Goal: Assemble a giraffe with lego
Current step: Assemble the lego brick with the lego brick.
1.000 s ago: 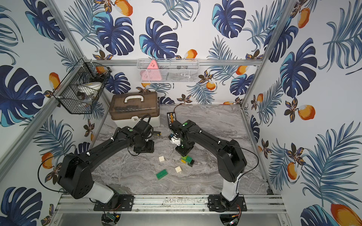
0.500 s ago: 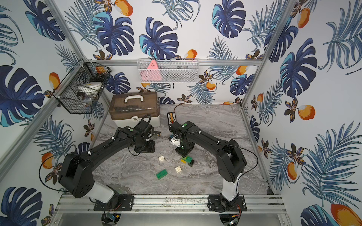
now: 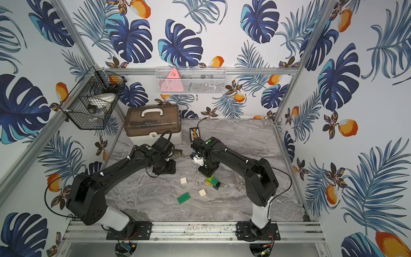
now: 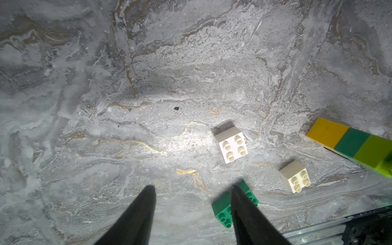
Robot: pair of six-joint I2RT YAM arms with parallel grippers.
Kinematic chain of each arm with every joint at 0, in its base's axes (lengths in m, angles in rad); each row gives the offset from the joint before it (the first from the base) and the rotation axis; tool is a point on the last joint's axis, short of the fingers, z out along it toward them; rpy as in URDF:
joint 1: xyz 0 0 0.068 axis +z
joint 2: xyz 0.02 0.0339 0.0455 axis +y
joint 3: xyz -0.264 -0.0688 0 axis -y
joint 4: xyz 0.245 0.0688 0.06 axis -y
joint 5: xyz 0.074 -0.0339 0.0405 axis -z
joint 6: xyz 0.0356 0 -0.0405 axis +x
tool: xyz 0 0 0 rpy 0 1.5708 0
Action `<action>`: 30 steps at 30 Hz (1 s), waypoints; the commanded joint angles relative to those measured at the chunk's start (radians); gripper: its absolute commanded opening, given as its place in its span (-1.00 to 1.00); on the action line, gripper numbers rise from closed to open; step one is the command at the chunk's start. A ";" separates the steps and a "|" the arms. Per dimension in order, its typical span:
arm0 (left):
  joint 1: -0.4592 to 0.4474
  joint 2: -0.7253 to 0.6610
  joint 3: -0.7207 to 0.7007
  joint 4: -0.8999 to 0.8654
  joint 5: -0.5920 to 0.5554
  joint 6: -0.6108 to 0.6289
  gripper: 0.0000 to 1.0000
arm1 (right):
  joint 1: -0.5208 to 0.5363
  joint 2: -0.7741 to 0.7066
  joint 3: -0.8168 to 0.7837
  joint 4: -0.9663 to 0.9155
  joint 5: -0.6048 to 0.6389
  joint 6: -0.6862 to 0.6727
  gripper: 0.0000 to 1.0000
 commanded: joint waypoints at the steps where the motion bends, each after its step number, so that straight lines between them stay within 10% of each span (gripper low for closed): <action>1: -0.002 -0.005 0.000 0.004 0.001 -0.002 0.24 | 0.003 0.012 0.008 -0.007 0.009 -0.004 -0.47; 30: -0.002 -0.001 -0.002 0.007 0.006 -0.002 0.24 | 0.007 0.018 -0.055 -0.003 0.023 0.005 -0.46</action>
